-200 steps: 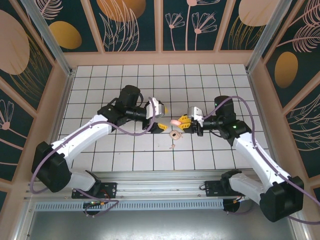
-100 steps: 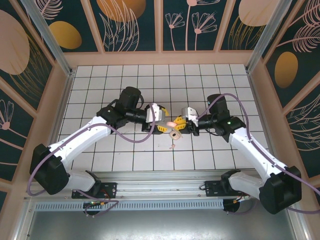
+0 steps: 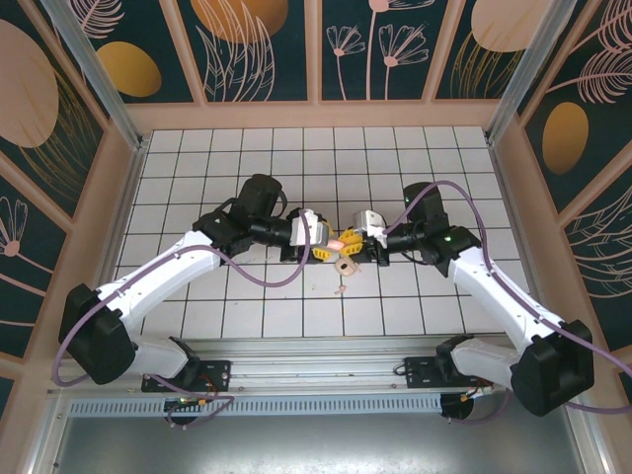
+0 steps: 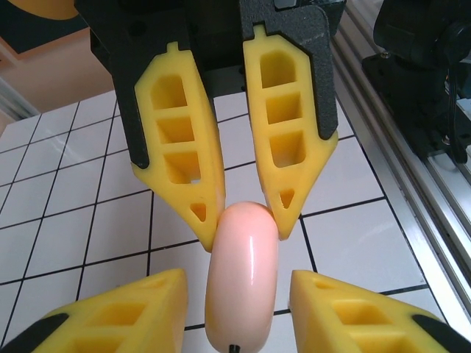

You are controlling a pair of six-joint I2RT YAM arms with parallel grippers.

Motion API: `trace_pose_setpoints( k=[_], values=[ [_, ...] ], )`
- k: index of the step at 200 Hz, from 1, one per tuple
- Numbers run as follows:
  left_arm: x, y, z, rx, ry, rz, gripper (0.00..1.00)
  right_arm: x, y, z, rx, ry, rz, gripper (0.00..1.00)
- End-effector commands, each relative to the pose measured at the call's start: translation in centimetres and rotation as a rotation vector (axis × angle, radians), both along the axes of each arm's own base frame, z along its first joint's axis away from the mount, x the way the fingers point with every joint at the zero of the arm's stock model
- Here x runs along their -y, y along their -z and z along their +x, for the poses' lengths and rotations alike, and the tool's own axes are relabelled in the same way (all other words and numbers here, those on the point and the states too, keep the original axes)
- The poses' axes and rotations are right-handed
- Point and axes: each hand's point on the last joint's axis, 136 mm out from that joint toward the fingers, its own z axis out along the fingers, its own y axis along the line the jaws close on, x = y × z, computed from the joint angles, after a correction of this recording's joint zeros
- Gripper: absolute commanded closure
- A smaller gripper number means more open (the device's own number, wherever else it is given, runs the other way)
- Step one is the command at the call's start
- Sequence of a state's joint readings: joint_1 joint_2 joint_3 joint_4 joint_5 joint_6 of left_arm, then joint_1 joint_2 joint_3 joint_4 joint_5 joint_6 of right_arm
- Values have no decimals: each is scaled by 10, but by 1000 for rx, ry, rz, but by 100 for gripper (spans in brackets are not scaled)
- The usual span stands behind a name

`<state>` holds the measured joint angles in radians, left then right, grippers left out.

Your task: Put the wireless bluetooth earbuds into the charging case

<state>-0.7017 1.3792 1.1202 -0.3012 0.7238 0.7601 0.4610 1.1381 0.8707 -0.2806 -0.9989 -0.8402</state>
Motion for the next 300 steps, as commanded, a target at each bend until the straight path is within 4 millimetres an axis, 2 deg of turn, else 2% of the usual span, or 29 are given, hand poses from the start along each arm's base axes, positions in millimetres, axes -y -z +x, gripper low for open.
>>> trace_pose_setpoints(
  k=[1, 23, 52, 89, 120, 130, 132, 137, 192, 231, 266, 300],
  values=[
    [1, 5, -7, -3, 34, 11, 65, -5, -17, -2, 60, -38, 33, 81],
    [2, 2, -8, -18, 41, 5, 73, -4, -18, -4, 78, -43, 37, 80],
    [4, 0, -8, -37, 30, -18, 75, 0, -22, -5, 119, -29, 60, 79],
    [7, -7, -5, -75, -19, -92, 81, 12, -27, -9, 124, 23, 106, 62],
    [8, -20, -10, -101, -11, -185, 82, 33, -34, -17, 125, 82, 203, 52],
    [10, -33, -12, -96, 0, -235, 82, 40, -35, -21, 131, 92, 242, 52],
    [10, -28, -13, -112, -1, -233, 82, 41, -36, -22, 131, 94, 251, 51],
    [10, -29, -15, -122, 6, -249, 82, 44, -36, -24, 131, 100, 269, 51],
    [15, -59, -22, -164, 59, -410, 82, 57, -41, -37, 143, 191, 479, 44],
    [17, -64, -26, -196, 90, -434, 81, 51, -51, -43, 168, 172, 533, 42],
    [17, -63, -29, -200, 115, -435, 81, 50, -66, -40, 186, 177, 594, 41],
    [16, -66, -32, -191, 134, -440, 81, 40, -71, -38, 162, 125, 580, 41]
  ],
)
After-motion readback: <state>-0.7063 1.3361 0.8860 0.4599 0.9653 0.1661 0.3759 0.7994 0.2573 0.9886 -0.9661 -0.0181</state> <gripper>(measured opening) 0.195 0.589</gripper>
